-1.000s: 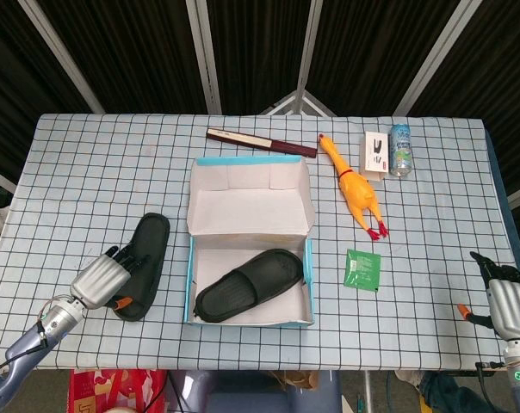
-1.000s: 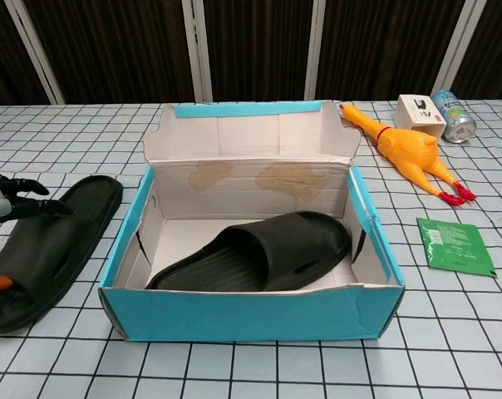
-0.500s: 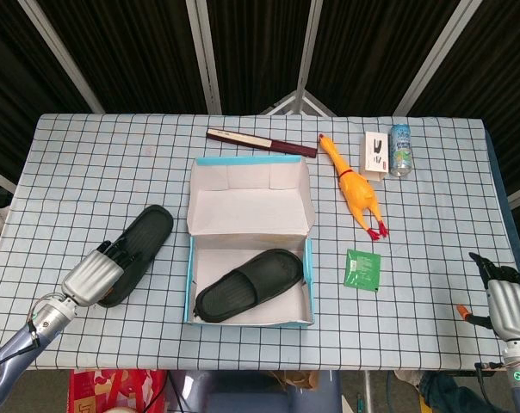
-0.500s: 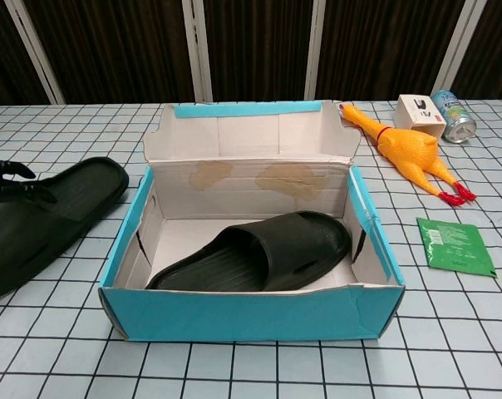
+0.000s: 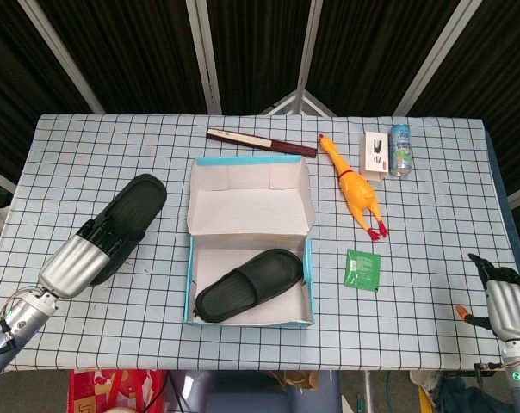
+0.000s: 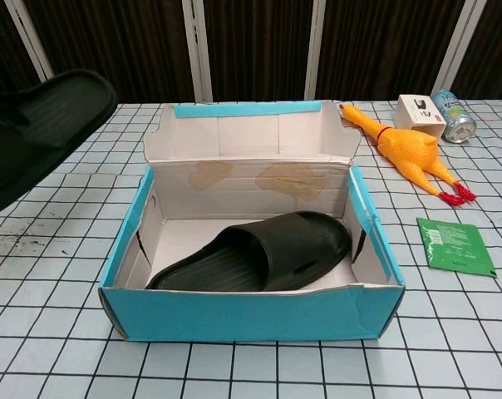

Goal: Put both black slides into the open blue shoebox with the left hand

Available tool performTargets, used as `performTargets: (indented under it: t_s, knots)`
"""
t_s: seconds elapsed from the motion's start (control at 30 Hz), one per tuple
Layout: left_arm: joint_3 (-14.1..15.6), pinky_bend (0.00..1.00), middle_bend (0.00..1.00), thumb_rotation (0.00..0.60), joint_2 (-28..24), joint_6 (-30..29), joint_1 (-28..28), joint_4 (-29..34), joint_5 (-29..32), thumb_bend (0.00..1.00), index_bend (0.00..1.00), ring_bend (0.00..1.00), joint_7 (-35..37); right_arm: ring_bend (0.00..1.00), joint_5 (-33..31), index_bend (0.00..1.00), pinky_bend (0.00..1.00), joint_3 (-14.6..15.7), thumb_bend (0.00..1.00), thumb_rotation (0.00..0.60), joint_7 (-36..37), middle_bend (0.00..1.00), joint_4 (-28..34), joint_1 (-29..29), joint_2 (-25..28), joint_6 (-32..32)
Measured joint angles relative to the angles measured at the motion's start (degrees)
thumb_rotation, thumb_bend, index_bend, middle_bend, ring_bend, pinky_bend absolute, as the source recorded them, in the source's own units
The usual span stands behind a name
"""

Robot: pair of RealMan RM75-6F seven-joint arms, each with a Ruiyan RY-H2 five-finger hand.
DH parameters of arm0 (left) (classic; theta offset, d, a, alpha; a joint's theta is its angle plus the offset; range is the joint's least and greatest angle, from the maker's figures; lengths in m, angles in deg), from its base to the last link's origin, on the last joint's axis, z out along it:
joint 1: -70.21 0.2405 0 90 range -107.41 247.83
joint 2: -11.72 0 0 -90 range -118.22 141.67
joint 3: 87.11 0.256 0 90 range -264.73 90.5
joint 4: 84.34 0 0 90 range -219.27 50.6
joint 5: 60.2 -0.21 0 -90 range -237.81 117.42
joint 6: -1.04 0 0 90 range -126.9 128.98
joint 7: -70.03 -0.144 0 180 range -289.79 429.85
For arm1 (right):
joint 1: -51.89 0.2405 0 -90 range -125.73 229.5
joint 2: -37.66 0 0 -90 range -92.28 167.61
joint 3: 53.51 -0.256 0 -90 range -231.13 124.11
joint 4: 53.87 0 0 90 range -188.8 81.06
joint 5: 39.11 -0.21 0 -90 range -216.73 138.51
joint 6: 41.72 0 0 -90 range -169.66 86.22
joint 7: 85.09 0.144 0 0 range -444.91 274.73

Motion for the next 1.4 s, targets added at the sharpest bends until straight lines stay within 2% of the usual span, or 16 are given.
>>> performTargets:
  t_s: [0.27,0.47,0.63,0.8,0.9,1.2,1.4]
  knots:
    - [-4.08,0.25,0.4,0.6,-4.24,-0.99,-4.36,10.6,-9.01,0.52,0.18,0.12,-9.02,0.24,-0.03,0.13,0.15,-0.03,0.23,0.6,0.52,0.19,0.02,-0.18,0.23,-0.23]
    - [-7.07,0.25,0.41,0.6,-4.82,2.1,-7.54,18.09,-8.69,0.52,0.18,0.12,-9.62,0.24,0.53,0.13,0.15,0.04,0.22,0.6,1.41,0.19,-0.03,-0.39,0.46,-0.58]
    - [-8.49,0.25,0.41,0.6,-2.99,6.38,-9.97,21.35,-5.32,0.52,0.18,0.12,-6.85,0.24,0.58,0.13,0.15,0.09,0.23,0.6,1.62,0.19,-0.17,-0.42,0.52,-0.55]
    - [-8.78,0.25,0.41,0.6,0.19,9.45,-11.77,21.28,-3.78,0.52,0.18,0.12,-5.24,0.24,0.13,0.13,0.15,-0.02,0.23,0.6,1.91,0.19,-0.25,-0.43,0.62,-0.27]
    - [-8.91,0.25,0.41,0.6,1.22,10.67,-12.87,19.79,-4.69,0.52,0.19,0.12,-7.71,0.24,-0.08,0.13,0.15,-0.12,0.23,0.6,2.03,0.19,-0.3,-0.44,0.68,-0.24]
    - [-8.86,0.25,0.42,0.6,6.75,19.33,-17.24,16.25,-7.03,0.52,0.19,0.12,-20.02,0.24,-0.18,0.13,0.15,-0.14,0.23,0.6,2.12,0.19,-0.48,-0.33,0.69,0.03]
    - [-7.68,0.25,0.43,0.6,11.75,21.55,-18.0,13.88,-5.85,0.52,0.19,0.13,-20.92,0.24,-0.15,0.13,0.15,-0.15,0.23,0.6,2.7,0.19,-0.71,-0.36,0.84,0.17]
